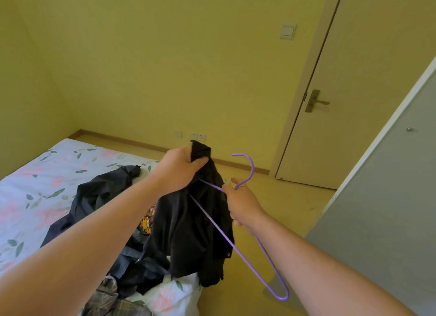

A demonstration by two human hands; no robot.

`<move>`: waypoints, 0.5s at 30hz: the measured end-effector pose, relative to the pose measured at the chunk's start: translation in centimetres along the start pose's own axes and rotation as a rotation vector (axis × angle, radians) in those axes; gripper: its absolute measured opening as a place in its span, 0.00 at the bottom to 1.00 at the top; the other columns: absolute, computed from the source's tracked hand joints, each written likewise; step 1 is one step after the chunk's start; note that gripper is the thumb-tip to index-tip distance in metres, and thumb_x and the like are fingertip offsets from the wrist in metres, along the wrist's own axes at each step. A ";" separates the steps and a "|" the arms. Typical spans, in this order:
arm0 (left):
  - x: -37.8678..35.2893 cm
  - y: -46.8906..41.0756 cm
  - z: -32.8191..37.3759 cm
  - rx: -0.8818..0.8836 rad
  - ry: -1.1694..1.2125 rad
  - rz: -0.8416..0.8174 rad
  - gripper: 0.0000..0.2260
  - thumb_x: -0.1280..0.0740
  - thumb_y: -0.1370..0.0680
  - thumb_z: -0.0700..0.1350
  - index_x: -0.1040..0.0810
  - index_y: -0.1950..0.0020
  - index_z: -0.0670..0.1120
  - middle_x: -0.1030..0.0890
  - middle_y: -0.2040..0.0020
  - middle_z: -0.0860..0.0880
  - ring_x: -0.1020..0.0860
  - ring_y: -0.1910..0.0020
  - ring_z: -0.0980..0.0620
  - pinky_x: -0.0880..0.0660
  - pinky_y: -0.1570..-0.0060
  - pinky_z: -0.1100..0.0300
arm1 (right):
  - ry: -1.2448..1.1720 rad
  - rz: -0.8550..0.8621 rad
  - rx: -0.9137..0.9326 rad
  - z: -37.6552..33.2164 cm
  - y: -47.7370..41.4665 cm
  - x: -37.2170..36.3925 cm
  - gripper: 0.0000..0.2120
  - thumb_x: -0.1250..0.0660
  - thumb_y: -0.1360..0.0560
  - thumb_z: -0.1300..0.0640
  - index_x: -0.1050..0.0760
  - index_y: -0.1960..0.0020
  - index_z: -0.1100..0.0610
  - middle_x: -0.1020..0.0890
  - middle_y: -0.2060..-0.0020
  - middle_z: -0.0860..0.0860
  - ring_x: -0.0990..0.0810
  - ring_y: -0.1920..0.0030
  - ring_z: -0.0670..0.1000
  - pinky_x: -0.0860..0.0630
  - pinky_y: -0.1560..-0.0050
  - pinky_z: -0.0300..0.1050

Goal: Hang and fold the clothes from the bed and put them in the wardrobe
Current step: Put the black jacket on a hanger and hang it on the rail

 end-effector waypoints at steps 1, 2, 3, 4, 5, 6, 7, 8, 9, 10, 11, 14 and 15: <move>-0.2 0.6 1.1 -0.045 0.027 -0.012 0.09 0.34 0.19 0.54 0.21 0.44 0.50 0.18 0.53 0.55 0.21 0.53 0.53 0.26 0.57 0.62 | -0.083 -0.010 -0.026 0.1 -0.1 -0.2 0.23 0.42 0.20 0.50 0.36 0.27 0.38 0.37 0.77 0.45 0.43 0.74 0.50 0.44 0.75 0.40; -0.3 1.2 2.1 -0.089 0.063 -0.021 0.08 0.34 0.19 0.54 0.21 0.44 0.52 0.18 0.54 0.58 0.21 0.53 0.58 0.27 0.57 0.66 | -0.149 -0.029 -0.030 0.1 -0.1 -0.4 0.21 0.42 0.21 0.51 0.35 0.29 0.37 0.38 0.77 0.46 0.44 0.75 0.49 0.45 0.76 0.39; -0.2 1.8 3.0 -0.132 0.105 -0.026 0.05 0.33 0.19 0.54 0.22 0.46 0.55 0.18 0.54 0.60 0.21 0.53 0.61 0.28 0.58 0.71 | -0.197 -0.044 -0.017 -0.1 -0.1 -0.5 0.17 0.43 0.21 0.51 0.30 0.34 0.41 0.39 0.76 0.46 0.44 0.76 0.49 0.45 0.76 0.39; -0.1 2.2 3.8 -0.170 0.157 -0.027 0.03 0.33 0.20 0.53 0.22 0.49 0.56 0.18 0.55 0.62 0.21 0.53 0.63 0.28 0.58 0.72 | -0.237 -0.055 0.002 -0.2 0.1 -0.5 0.11 0.43 0.21 0.51 0.26 0.42 0.45 0.40 0.75 0.47 0.44 0.77 0.48 0.46 0.76 0.39; 0.2 2.5 4.4 -0.195 0.210 -0.022 0.03 0.33 0.20 0.52 0.22 0.50 0.54 0.17 0.55 0.62 0.20 0.53 0.63 0.26 0.56 0.70 | -0.275 -0.057 0.014 -0.5 0.3 -0.4 0.07 0.43 0.21 0.51 0.26 0.51 0.51 0.40 0.75 0.47 0.44 0.77 0.48 0.46 0.76 0.40; 0.5 2.7 4.7 -0.195 0.259 -0.018 0.04 0.33 0.20 0.52 0.21 0.51 0.53 0.17 0.56 0.60 0.19 0.55 0.61 0.23 0.54 0.64 | -0.294 -0.044 0.023 -0.8 0.4 -0.2 0.09 0.42 0.22 0.51 0.31 0.56 0.55 0.40 0.75 0.47 0.45 0.77 0.49 0.47 0.76 0.41; 0.8 2.6 4.7 -0.173 0.295 -0.021 0.04 0.32 0.20 0.51 0.20 0.51 0.52 0.16 0.57 0.57 0.18 0.55 0.59 0.21 0.51 0.58 | -0.296 -0.020 0.032 -1.0 0.4 0.0 0.10 0.41 0.22 0.50 0.35 0.58 0.55 0.41 0.74 0.48 0.45 0.76 0.49 0.47 0.75 0.42; 1.2 2.6 4.6 -0.148 0.319 -0.033 0.04 0.31 0.20 0.50 0.19 0.51 0.51 0.15 0.57 0.54 0.18 0.54 0.56 0.20 0.49 0.53 | -0.287 0.003 0.044 -1.3 0.3 0.2 0.10 0.40 0.23 0.50 0.37 0.57 0.55 0.41 0.73 0.49 0.44 0.75 0.49 0.47 0.74 0.43; 1.3 2.4 4.4 -0.131 0.325 -0.052 0.04 0.29 0.21 0.49 0.18 0.49 0.50 0.15 0.56 0.54 0.17 0.53 0.56 0.20 0.48 0.51 | -0.281 0.019 0.053 -1.6 0.4 0.4 0.10 0.39 0.23 0.50 0.37 0.56 0.55 0.40 0.72 0.49 0.44 0.75 0.49 0.46 0.73 0.45; 1.3 2.3 4.1 -0.122 0.310 -0.071 0.05 0.28 0.22 0.50 0.18 0.48 0.50 0.15 0.55 0.54 0.17 0.52 0.56 0.20 0.47 0.50 | -0.284 0.019 0.066 -2.0 0.5 0.5 0.11 0.39 0.23 0.50 0.37 0.57 0.55 0.40 0.72 0.49 0.44 0.75 0.49 0.47 0.73 0.45; 1.2 2.1 3.9 -0.123 0.268 -0.085 0.08 0.27 0.23 0.51 0.19 0.47 0.51 0.15 0.54 0.54 0.18 0.51 0.55 0.20 0.47 0.51 | -0.298 0.007 0.078 -2.3 0.6 0.6 0.12 0.39 0.23 0.49 0.38 0.58 0.54 0.41 0.73 0.49 0.45 0.75 0.49 0.47 0.73 0.45; 0.0 1.8 3.3 -0.216 0.030 -0.058 0.18 0.29 0.26 0.59 0.24 0.40 0.53 0.20 0.47 0.56 0.20 0.46 0.53 0.23 0.50 0.54 | -0.329 -0.090 0.156 -3.4 1.2 0.9 0.14 0.41 0.23 0.48 0.41 0.63 0.51 0.42 0.71 0.50 0.46 0.73 0.49 0.49 0.73 0.45; -0.4 1.8 3.2 -0.252 -0.040 -0.033 0.21 0.31 0.26 0.60 0.25 0.36 0.54 0.22 0.42 0.56 0.22 0.43 0.53 0.24 0.48 0.54 | -0.318 -0.110 0.181 -3.7 1.4 1.0 0.14 0.41 0.23 0.48 0.41 0.63 0.51 0.42 0.71 0.50 0.46 0.73 0.49 0.49 0.73 0.45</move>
Point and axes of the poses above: each hand's wrist, its own y-axis away from the middle knuckle, its own x-axis out of the back of the hand, z = x × y, the point moved 2 cm from there along -y, towards the middle knuckle
